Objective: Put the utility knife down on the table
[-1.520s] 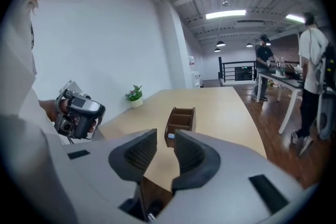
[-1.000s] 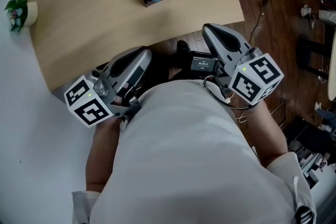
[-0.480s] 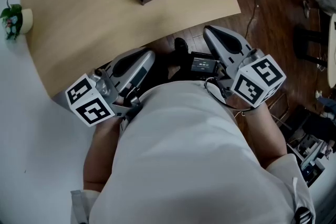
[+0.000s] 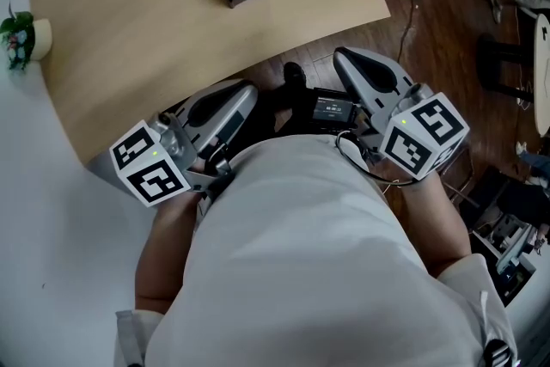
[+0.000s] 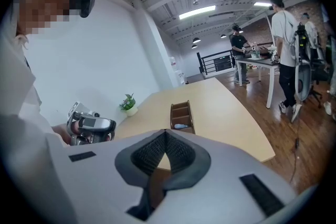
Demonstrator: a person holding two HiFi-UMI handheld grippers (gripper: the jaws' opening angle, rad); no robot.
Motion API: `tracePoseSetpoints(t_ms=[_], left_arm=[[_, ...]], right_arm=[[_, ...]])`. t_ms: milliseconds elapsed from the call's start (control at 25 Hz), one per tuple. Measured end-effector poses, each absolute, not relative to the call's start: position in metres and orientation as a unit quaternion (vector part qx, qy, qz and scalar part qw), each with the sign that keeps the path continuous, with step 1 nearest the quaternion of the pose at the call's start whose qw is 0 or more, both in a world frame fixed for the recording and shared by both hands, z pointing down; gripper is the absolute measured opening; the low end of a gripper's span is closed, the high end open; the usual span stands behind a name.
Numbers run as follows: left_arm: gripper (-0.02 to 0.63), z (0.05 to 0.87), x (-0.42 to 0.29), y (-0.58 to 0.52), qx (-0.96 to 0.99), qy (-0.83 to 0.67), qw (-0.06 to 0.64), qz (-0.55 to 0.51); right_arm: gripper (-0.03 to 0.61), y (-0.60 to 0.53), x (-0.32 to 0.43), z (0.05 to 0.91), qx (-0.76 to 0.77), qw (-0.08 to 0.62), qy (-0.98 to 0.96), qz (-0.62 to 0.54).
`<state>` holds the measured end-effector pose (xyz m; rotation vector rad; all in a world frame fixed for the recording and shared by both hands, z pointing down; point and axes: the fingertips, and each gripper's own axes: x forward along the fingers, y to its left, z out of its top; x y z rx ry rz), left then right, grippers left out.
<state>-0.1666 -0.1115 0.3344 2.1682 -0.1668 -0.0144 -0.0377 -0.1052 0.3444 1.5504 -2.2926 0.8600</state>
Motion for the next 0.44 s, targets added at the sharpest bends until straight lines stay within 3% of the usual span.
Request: tracePoseSetpoints(t_ms=[440], left_arm=[[0.003,0.3326,-0.1741,-0.1102,0.884,-0.075,0.461,-0.008]], right_arm=[[0.0,-0.106,-0.0443,0.3427,0.523,0.13,-0.793,0.285]])
